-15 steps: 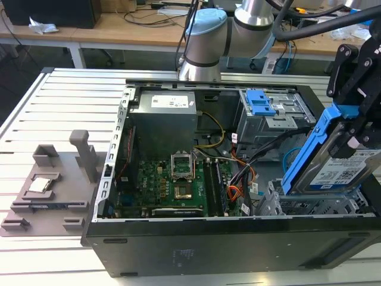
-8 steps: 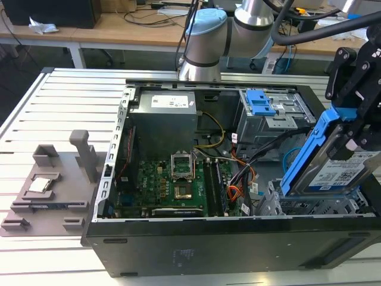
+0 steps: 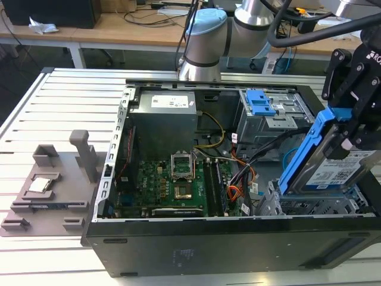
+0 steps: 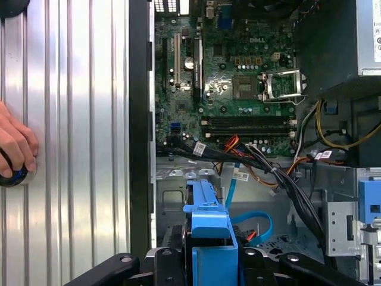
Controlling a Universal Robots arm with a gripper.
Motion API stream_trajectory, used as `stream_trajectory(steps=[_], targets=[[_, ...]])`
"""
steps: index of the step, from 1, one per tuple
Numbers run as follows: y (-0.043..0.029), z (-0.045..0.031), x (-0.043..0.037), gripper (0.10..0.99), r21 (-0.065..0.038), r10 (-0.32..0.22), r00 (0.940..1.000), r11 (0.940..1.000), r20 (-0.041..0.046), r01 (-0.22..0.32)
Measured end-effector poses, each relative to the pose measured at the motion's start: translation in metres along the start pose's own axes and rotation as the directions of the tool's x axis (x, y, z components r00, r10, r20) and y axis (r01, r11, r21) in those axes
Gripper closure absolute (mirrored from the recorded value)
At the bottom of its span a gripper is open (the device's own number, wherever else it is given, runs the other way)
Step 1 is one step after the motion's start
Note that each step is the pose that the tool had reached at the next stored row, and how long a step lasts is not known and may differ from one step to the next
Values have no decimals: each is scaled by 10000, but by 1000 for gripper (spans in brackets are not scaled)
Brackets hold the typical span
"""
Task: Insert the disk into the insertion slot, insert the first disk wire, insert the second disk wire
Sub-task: 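Insert the disk into the insertion slot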
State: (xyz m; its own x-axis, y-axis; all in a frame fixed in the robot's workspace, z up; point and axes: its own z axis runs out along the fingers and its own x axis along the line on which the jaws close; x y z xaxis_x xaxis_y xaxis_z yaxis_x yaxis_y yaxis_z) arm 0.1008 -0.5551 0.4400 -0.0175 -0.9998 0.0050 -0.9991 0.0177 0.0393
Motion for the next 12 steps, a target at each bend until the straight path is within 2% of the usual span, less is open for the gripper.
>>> stream_trajectory(steps=[12], targets=[[4, 85, -73, 722, 0, -11, 10000, 10000, 0, 11]])
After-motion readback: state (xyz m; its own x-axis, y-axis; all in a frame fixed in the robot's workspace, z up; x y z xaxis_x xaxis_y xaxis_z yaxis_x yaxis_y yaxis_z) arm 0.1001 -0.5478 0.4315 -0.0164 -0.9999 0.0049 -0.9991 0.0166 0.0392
